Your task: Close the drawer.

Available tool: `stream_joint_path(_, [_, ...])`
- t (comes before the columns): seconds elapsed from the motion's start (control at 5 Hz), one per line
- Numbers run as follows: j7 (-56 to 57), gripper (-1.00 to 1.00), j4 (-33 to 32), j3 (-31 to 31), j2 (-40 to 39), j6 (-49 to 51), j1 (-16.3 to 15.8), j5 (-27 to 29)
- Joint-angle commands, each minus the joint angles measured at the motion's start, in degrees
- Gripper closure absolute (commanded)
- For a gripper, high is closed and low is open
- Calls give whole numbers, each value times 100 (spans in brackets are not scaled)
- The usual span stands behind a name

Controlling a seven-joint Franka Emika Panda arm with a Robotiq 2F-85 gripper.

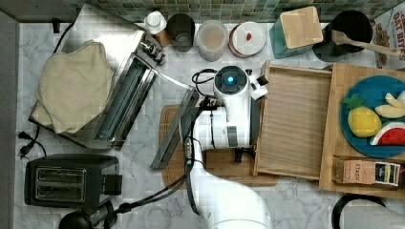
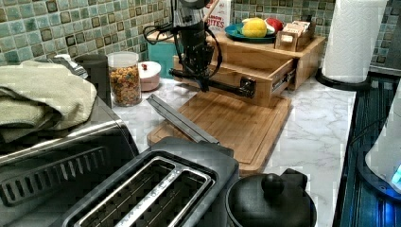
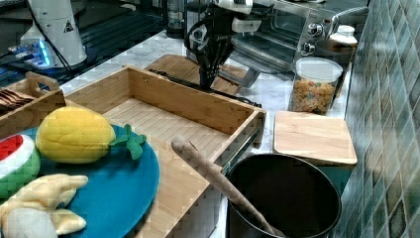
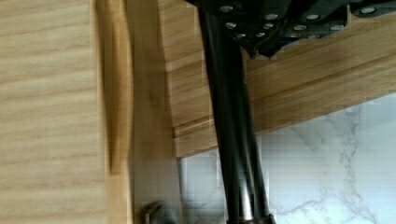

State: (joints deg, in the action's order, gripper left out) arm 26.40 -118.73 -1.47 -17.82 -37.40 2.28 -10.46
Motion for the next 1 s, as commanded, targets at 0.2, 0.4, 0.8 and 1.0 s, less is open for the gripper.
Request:
stream_joint_path(0.2, [1541,100,373,-844,577,158,1079,63])
stream_joint_path(0.4, [2266,100,245,-1004,391,-579,1326,406])
stream_joint_path(0.8, [3017,100,1127,-1328,-86,55,1615,166])
stream_joint_path(1.0, [3440,100,1489,-1403,-200,393,1771,94])
